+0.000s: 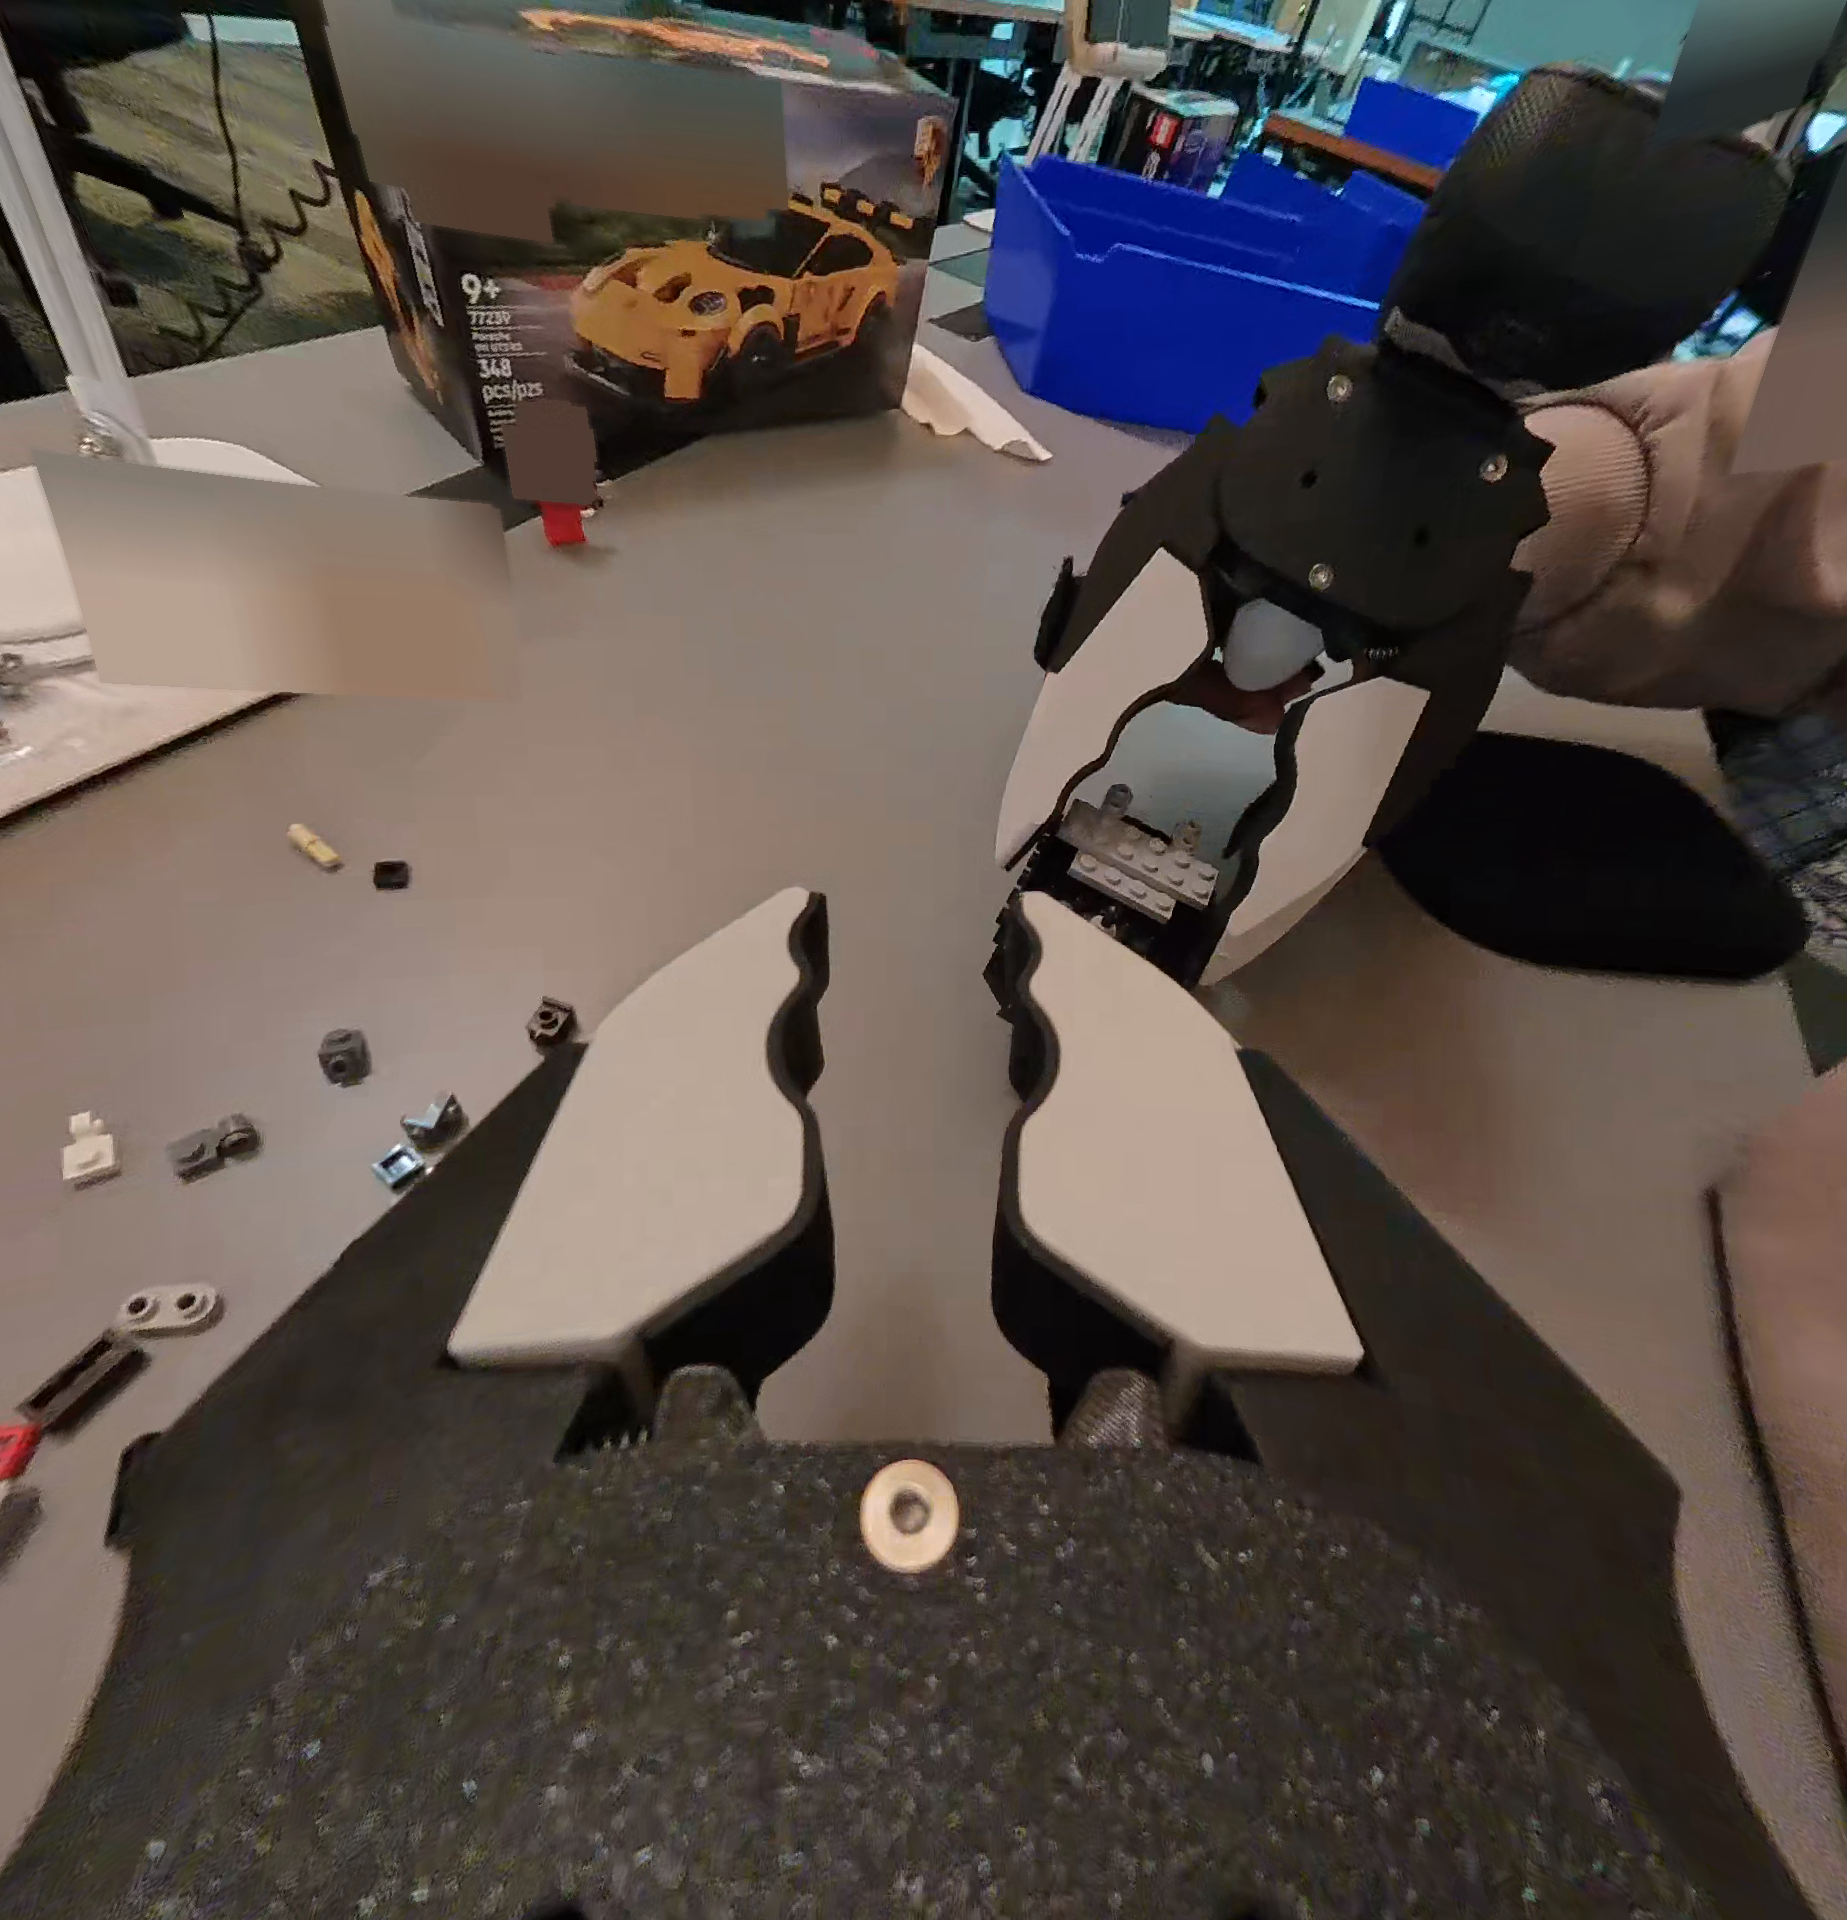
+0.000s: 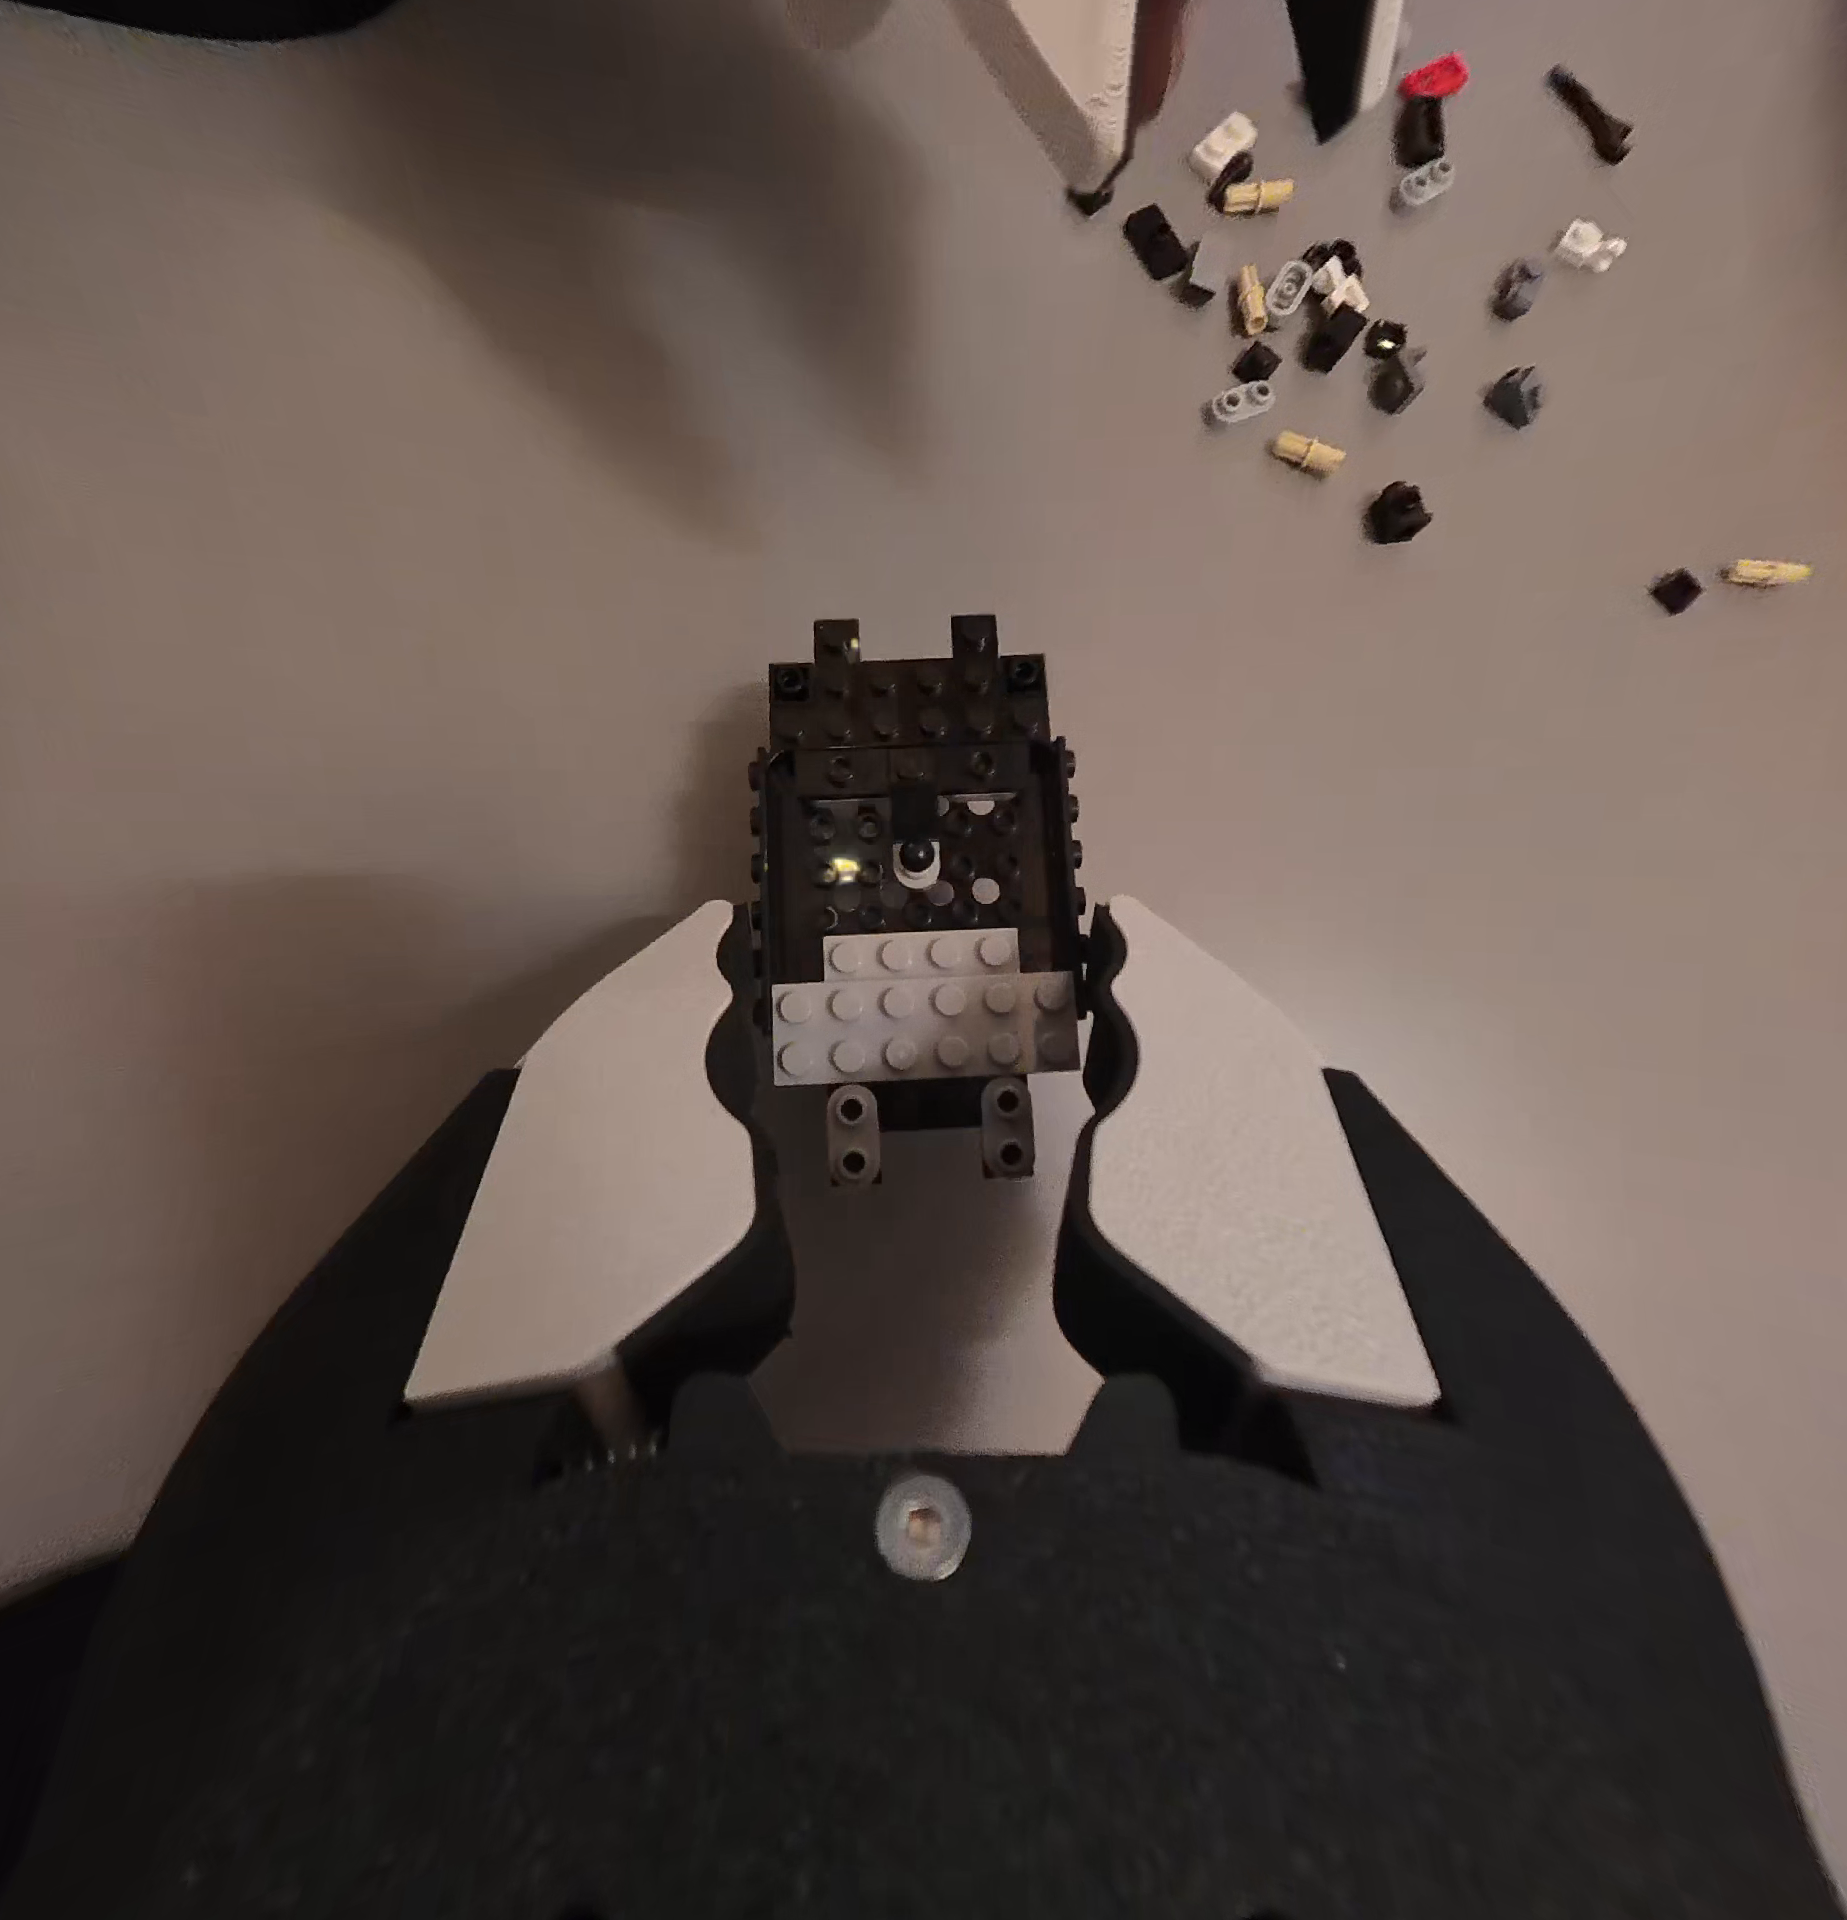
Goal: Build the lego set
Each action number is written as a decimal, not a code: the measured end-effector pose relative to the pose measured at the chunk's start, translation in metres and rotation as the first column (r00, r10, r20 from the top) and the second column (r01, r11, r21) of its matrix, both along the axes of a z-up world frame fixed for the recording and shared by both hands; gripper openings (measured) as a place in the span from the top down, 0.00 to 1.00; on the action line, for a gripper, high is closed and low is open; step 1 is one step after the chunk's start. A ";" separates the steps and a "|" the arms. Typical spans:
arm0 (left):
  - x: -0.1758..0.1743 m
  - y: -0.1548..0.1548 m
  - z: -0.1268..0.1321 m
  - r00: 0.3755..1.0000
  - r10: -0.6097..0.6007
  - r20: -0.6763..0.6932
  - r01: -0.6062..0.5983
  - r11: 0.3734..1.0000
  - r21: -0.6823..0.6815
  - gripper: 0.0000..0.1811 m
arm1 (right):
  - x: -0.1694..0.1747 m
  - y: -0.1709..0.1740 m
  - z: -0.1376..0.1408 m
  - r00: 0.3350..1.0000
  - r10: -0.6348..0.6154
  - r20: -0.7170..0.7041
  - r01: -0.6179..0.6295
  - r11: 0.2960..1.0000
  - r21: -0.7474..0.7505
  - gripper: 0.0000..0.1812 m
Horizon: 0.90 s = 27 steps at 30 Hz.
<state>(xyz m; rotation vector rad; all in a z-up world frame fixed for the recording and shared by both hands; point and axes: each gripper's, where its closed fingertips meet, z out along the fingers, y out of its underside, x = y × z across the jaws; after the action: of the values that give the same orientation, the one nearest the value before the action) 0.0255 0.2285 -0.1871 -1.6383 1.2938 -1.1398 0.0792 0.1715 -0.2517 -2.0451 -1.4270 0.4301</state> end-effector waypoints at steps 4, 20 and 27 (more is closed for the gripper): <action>-0.003 0.003 -0.010 1.000 0.016 -0.009 -0.016 1.000 0.010 0.83 | 0.000 0.004 -0.012 1.000 -0.006 0.013 0.006 0.999 -0.033 0.66; 0.004 0.005 -0.031 0.999 0.045 -0.015 -0.042 0.987 0.157 0.83 | 0.003 0.017 -0.004 0.996 -0.012 -0.088 0.014 1.000 0.027 0.62; 0.007 0.001 -0.036 0.998 0.034 -0.055 -0.021 0.977 0.210 0.83 | 0.021 0.005 -0.014 0.996 -0.083 -0.023 0.083 0.996 -0.019 0.59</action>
<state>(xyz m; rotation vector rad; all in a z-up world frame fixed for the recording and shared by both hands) 0.0326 0.2291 -0.2229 -1.5378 1.3747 -0.9112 0.1000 0.1770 -0.2653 -2.0987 -1.3231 0.4327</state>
